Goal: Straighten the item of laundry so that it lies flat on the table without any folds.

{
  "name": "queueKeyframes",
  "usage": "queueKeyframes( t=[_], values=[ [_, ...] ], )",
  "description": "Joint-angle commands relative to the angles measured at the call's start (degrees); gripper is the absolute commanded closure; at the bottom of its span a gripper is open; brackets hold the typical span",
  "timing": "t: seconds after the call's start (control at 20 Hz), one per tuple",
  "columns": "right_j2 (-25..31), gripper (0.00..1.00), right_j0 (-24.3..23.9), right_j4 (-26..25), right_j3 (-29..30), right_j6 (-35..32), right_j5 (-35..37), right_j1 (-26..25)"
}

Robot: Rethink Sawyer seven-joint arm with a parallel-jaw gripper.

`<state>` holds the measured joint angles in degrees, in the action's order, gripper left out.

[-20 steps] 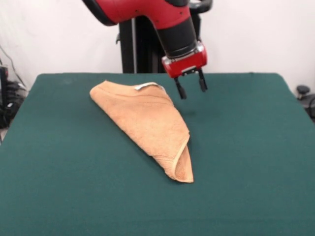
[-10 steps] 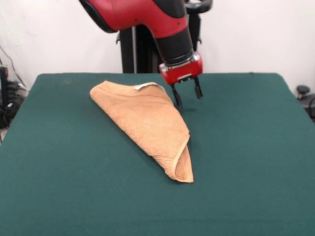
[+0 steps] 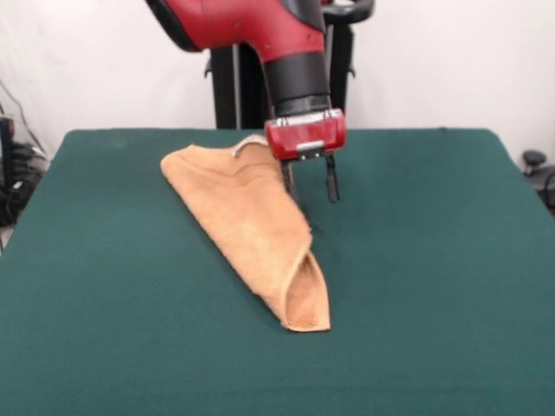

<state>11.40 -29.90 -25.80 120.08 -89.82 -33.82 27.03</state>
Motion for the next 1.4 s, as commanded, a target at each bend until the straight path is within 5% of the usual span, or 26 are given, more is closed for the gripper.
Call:
queueKeyframes(
  t=[0.05, 0.6, 0.75, 0.85, 1.4],
  values=[
    [-11.8, 0.0, 8.9, 7.6, 0.1, 0.2, -26.4, 7.9],
    [-16.9, 0.0, 11.9, 7.0, 1.9, -5.8, -25.0, 10.4],
    [-4.6, 0.0, 2.6, 0.7, -0.4, -12.6, 3.9, 5.2],
    [4.5, 0.0, -4.4, 4.1, 0.3, -8.1, 27.0, 2.9],
    [9.4, 0.0, -8.5, 8.9, 2.9, -7.1, 42.3, 1.4]
  ],
)
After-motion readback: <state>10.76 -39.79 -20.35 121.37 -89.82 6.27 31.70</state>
